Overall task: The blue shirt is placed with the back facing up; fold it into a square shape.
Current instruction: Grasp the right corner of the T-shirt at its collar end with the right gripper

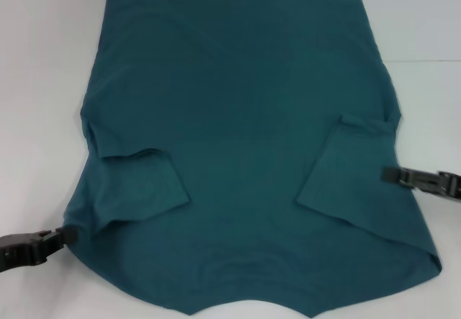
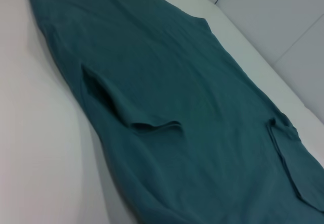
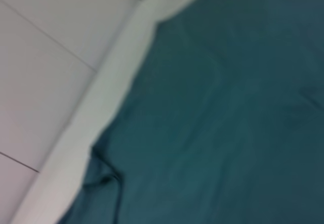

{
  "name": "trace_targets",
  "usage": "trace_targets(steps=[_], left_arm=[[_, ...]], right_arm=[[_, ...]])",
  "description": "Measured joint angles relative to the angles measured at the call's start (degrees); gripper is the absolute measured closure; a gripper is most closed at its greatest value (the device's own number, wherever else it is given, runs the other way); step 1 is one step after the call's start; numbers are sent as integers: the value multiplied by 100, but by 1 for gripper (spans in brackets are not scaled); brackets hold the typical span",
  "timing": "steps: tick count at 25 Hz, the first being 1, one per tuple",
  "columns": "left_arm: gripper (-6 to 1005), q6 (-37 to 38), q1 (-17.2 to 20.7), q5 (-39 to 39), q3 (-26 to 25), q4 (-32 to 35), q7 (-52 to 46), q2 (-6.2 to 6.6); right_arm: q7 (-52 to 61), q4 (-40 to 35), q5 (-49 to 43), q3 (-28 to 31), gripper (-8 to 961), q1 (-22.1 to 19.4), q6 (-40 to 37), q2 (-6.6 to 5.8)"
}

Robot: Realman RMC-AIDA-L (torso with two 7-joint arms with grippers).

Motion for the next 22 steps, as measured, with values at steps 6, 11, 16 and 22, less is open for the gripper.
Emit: trace_targets(steps=[6, 11, 16, 22], left_arm=[[983, 7, -74, -30, 0, -45, 0, -3], [983, 10, -97, -84, 0, -51, 0, -5], [983, 8, -121, -140, 0, -62, 0, 3], [982, 9, -134, -143, 0, -62, 0, -12]], right_arm=[[629, -343, -456, 17, 94, -280, -212, -160], [718, -319, -521, 42, 97, -449, -264, -241], [753, -341, -550, 16, 101, -523, -390, -245], [800, -320, -849, 8, 105, -472, -497, -248]])
